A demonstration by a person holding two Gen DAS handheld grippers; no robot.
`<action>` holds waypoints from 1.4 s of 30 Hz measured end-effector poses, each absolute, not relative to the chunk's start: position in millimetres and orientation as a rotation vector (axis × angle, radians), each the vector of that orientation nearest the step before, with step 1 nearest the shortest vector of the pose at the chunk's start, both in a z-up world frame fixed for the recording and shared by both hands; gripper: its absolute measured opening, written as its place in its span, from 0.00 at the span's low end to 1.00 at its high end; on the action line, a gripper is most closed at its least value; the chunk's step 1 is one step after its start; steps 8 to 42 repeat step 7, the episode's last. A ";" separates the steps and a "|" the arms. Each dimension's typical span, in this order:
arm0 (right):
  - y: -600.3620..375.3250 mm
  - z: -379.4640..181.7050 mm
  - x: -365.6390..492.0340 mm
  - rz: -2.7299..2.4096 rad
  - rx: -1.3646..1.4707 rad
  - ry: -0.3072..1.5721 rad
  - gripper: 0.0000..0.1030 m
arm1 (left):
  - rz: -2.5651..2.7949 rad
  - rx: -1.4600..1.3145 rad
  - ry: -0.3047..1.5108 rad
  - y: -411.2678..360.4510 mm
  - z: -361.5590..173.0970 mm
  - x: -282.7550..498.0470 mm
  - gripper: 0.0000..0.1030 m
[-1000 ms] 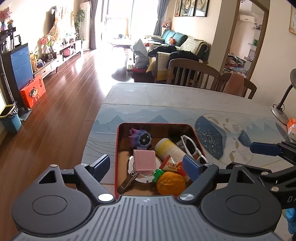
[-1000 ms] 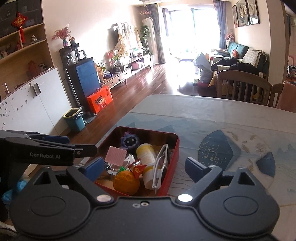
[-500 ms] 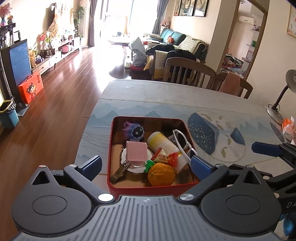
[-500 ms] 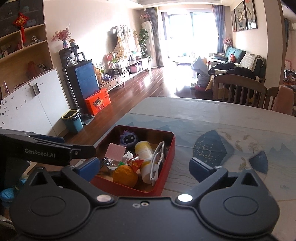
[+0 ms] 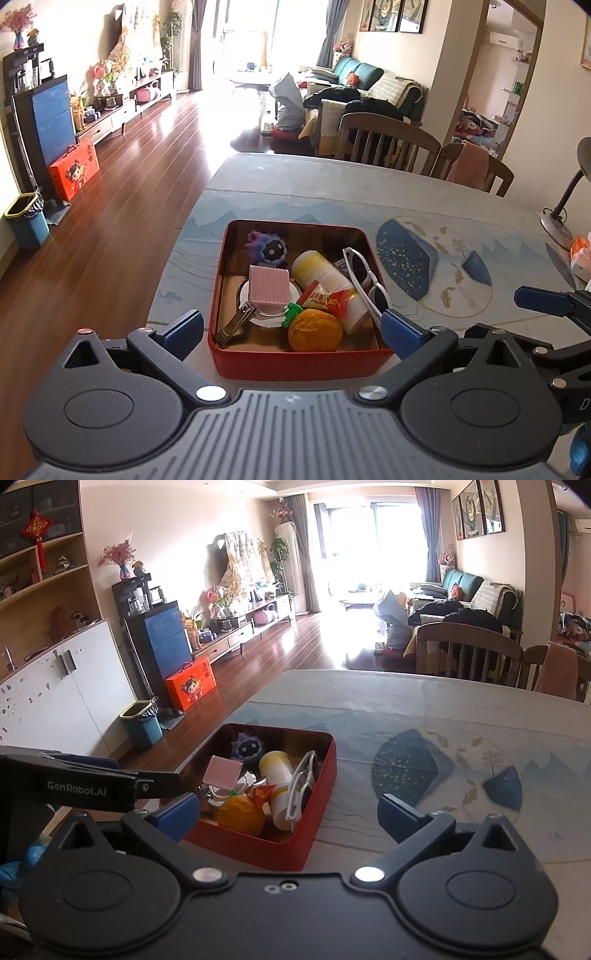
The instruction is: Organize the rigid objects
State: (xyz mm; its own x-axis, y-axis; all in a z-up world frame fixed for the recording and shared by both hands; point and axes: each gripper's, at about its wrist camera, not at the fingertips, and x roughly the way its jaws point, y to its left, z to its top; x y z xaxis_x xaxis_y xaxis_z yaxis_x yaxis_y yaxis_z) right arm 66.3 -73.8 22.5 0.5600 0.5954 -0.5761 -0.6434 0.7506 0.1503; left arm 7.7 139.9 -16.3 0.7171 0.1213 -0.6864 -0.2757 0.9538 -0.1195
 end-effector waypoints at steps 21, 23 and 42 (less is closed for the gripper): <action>-81.3 22.0 66.9 0.726 -0.075 0.647 1.00 | 0.228 -0.236 0.746 130.7 -15.7 7.1 1.00; -81.3 22.0 66.9 0.726 -0.075 0.647 1.00 | 0.228 -0.236 0.746 130.7 -15.7 7.1 1.00; -81.3 22.0 66.9 0.726 -0.075 0.647 1.00 | 0.228 -0.236 0.746 130.7 -15.7 7.1 1.00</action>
